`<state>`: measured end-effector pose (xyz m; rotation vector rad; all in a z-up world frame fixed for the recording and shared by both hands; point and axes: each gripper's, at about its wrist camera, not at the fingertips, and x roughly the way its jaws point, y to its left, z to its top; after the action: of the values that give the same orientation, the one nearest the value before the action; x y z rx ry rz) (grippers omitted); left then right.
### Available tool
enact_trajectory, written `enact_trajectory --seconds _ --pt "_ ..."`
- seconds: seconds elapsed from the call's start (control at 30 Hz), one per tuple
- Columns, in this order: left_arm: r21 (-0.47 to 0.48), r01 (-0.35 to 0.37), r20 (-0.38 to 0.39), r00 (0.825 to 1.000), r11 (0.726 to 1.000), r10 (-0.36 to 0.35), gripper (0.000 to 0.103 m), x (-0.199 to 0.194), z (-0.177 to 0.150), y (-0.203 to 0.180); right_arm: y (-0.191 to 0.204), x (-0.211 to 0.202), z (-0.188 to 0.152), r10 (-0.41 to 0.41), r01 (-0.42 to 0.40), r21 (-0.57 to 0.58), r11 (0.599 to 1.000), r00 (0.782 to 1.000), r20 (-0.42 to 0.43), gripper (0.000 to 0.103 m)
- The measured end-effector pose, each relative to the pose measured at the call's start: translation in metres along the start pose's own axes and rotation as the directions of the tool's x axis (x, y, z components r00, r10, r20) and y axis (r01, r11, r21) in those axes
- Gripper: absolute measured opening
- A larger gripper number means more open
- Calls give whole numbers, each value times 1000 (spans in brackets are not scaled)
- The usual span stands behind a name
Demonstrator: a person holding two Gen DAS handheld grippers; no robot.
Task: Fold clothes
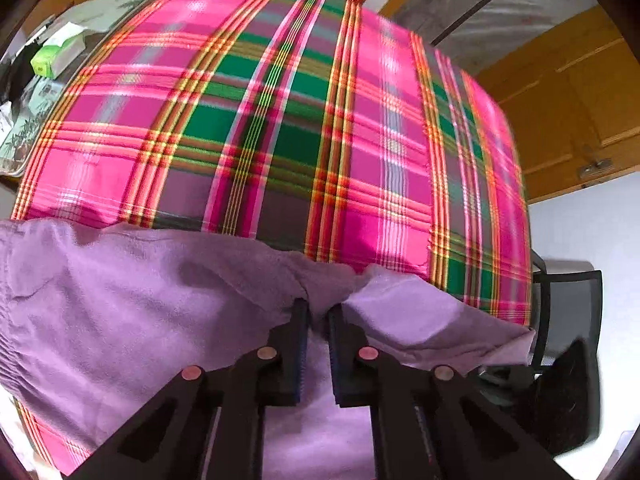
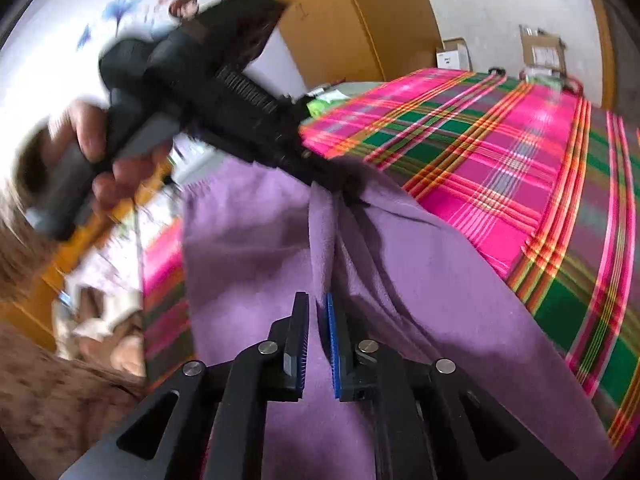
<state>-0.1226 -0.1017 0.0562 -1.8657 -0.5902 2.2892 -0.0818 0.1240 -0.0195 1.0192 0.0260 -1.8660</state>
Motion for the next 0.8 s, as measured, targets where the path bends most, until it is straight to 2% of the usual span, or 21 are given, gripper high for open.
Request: enact_trajectory --seconds 0.1,0.2,0.23,0.3,0.43,0.63,0.8 --pt "-12 32 18 999 999 -32 10 -8 -5 6 -12 -22 5 44 -45 32 998 998 45 13" --pt "-21 57 23 998 998 -56 10 -6 -13 9 -26 -28 14 5 -9 57 998 998 59 21" --pt "-23 62 23 998 998 -61 10 -5 -17 11 -29 -26 16 -15 12 60 998 999 47 21" --pt "-32 79 20 997 996 -78 10 -7 -24 17 -31 -18 20 2 -4 61 998 1000 28 21" --pt "-23 115 38 993 993 -114 10 -15 -26 15 -26 11 22 95 -92 60 994 993 -63 21" --pt "19 156 99 983 988 -157 6 -32 -20 7 -10 36 16 245 -237 67 969 955 -167 21" --pt "-20 169 86 982 985 -166 6 -25 -17 18 -18 46 21 208 -194 98 976 964 -165 23"
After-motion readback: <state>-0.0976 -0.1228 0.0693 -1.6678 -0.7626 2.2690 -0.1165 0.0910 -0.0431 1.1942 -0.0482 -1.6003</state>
